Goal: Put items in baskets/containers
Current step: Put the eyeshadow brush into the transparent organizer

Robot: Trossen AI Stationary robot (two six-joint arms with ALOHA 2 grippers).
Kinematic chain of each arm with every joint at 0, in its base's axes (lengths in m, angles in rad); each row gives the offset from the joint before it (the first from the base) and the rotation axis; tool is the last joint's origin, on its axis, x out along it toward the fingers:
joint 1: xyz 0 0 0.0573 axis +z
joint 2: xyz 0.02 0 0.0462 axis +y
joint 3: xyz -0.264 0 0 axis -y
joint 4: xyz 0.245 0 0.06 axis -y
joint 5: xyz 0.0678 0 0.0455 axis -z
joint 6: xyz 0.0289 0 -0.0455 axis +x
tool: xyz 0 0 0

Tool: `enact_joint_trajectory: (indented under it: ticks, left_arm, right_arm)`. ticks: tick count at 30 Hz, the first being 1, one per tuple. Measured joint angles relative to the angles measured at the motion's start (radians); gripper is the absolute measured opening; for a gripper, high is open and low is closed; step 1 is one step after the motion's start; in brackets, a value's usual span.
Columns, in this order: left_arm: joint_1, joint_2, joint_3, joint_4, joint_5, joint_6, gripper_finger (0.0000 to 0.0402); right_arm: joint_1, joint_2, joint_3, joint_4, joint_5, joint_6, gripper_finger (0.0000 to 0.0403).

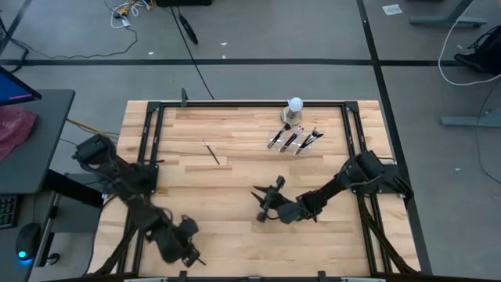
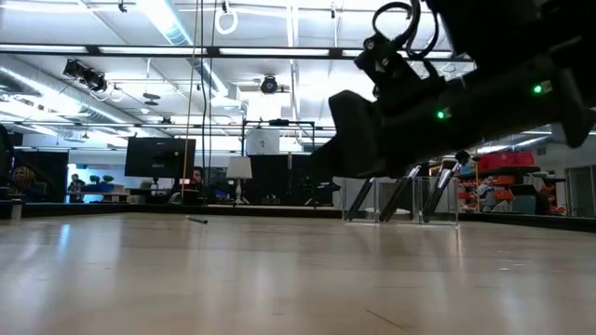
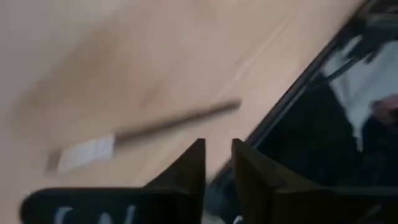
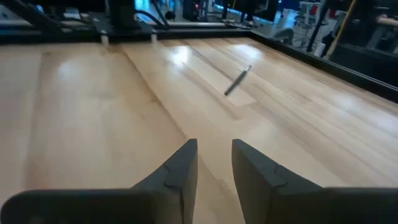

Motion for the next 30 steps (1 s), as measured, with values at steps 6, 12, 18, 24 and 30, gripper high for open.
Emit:
enact_joint_trajectory:
  ticks: [6,12,18,24,30]
  left_arm:
    - [-0.099,0.014,0.173,-0.271,-0.11,-0.214,0.003]
    - [-0.164,0.038,0.177,-0.268,-0.201,-0.405,0.0038]
    - [-0.179,0.12,0.177,-0.244,-0.065,-0.54,0.014]
    - [-0.174,0.161,0.176,-0.326,-0.108,-0.658,0.0234]
    - [-0.14,0.159,0.176,-0.463,-0.14,-0.679,0.0237]
  right_arm:
    - [-0.035,0.0,0.0,0.002,0.004,-0.008,0.01]
    - [-0.068,0.0,0.0,-0.002,0.004,0.005,0.01]
    - [-0.079,0.0,0.0,-0.001,0.004,0.024,0.01]
    - [-0.079,0.0,0.0,-0.001,0.003,0.031,0.01]
    - [-0.079,-0.001,0.0,-0.002,0.003,0.057,0.01]
